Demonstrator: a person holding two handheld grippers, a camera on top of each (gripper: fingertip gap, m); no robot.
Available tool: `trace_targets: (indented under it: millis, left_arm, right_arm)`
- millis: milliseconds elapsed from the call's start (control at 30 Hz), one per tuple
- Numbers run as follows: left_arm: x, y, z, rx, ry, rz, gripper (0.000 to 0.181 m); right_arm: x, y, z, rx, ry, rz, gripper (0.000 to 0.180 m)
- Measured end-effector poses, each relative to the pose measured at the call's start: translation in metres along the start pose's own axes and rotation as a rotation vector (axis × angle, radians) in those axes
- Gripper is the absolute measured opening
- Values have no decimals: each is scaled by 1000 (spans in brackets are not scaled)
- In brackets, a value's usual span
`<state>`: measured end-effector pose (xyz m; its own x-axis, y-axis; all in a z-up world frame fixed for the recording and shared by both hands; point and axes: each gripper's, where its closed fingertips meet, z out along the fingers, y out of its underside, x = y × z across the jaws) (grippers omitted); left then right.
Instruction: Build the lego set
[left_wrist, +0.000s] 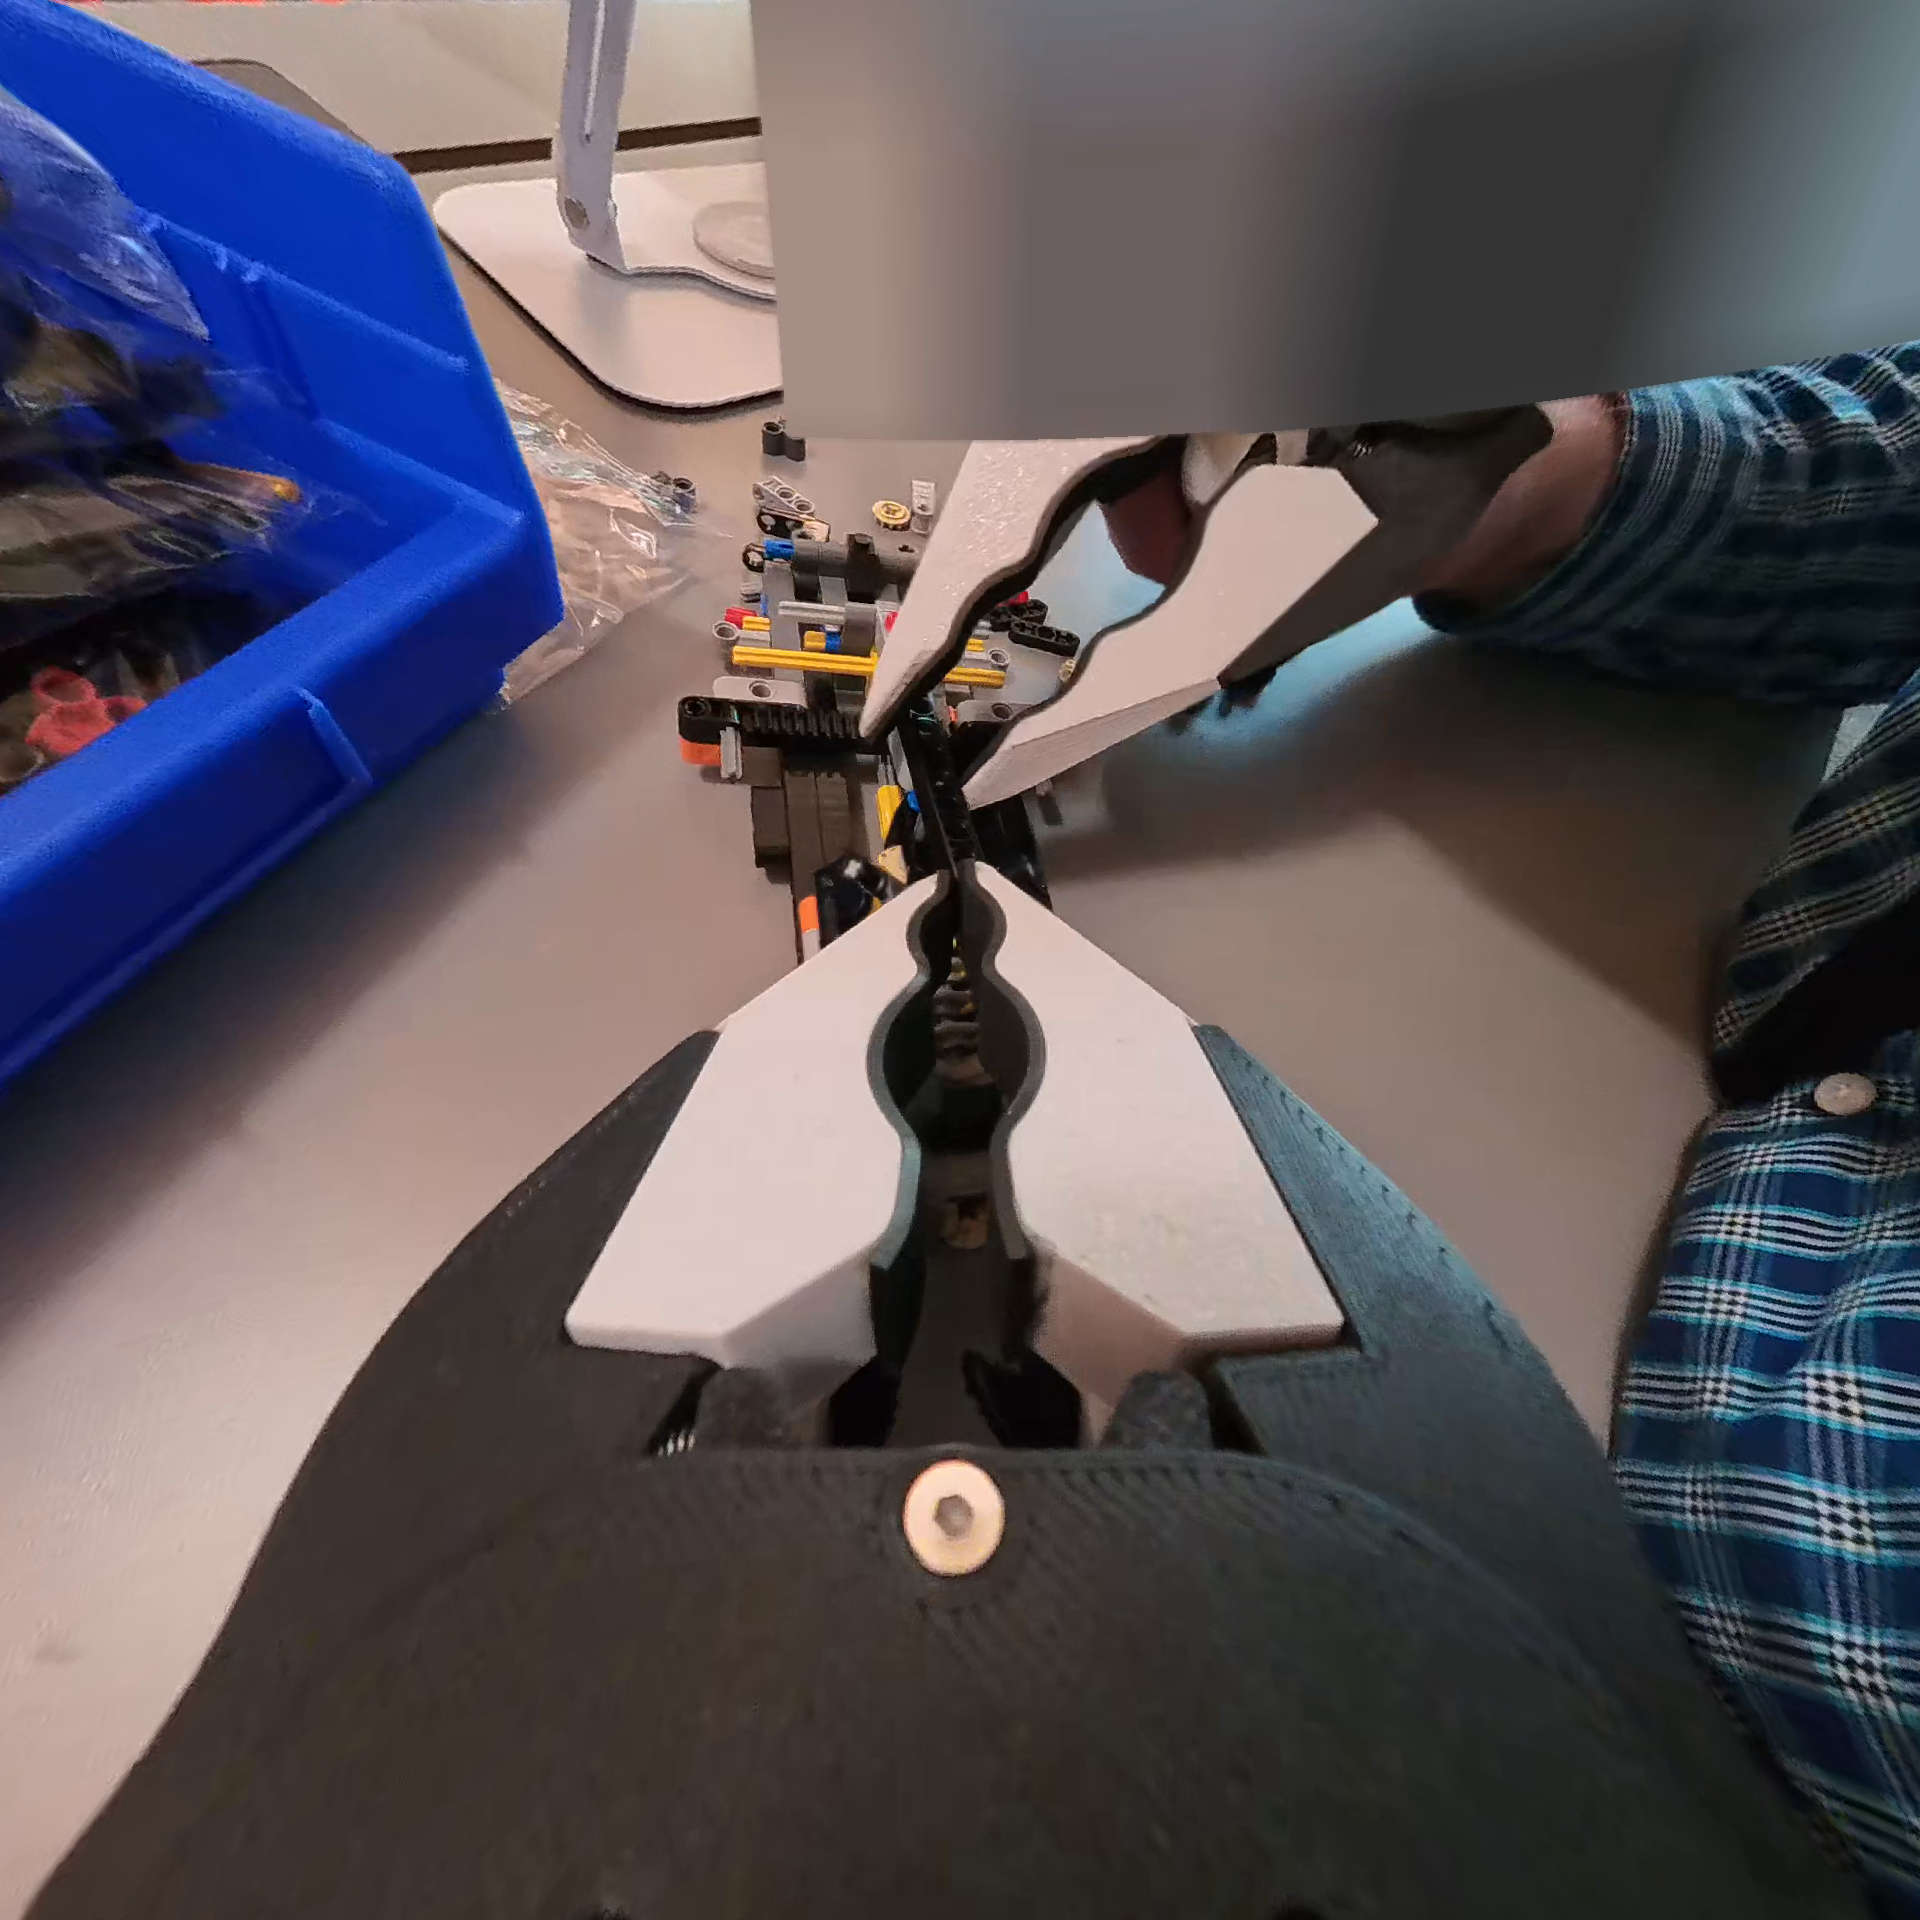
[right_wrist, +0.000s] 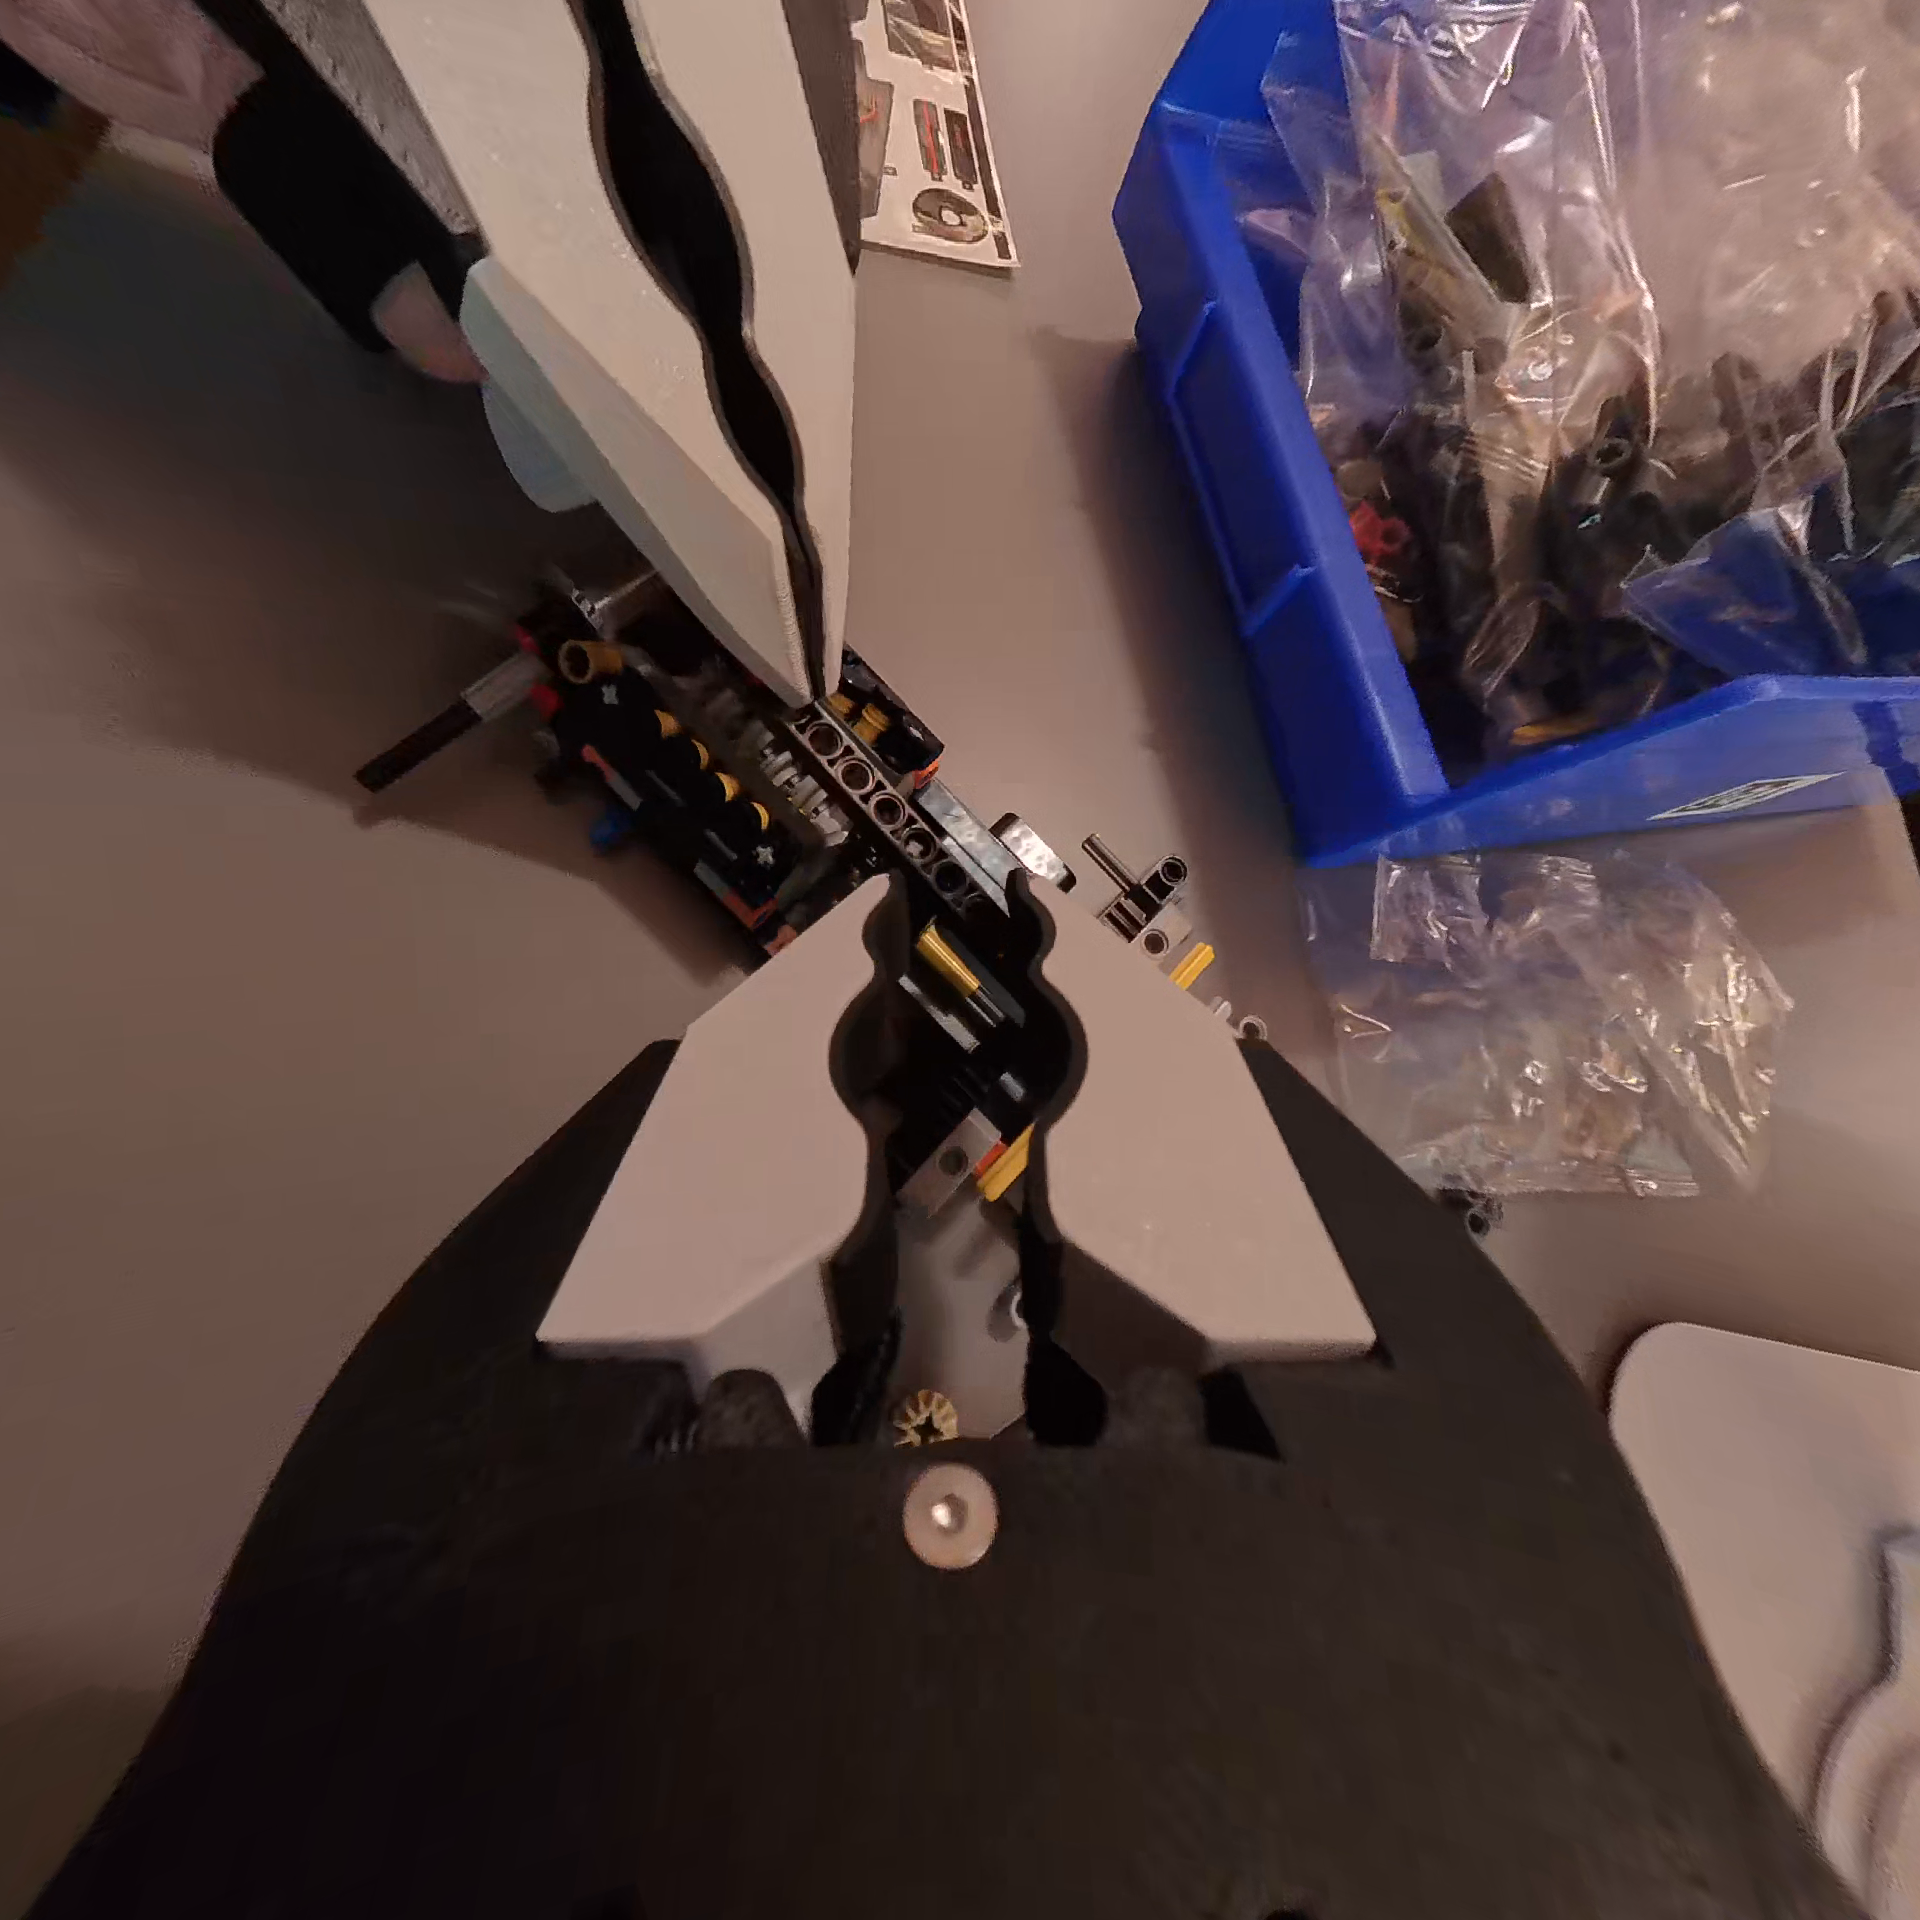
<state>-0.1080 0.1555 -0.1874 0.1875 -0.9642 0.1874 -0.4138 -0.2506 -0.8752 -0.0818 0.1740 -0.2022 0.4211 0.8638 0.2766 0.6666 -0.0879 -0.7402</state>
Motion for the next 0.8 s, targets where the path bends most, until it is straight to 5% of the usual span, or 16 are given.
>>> trace_targets:
  millis: [800]
  left_arm:
    - [-6,0,1,-1,48,-30,0]
  right_arm:
    - [7,4,0,-33,117,-151,9]
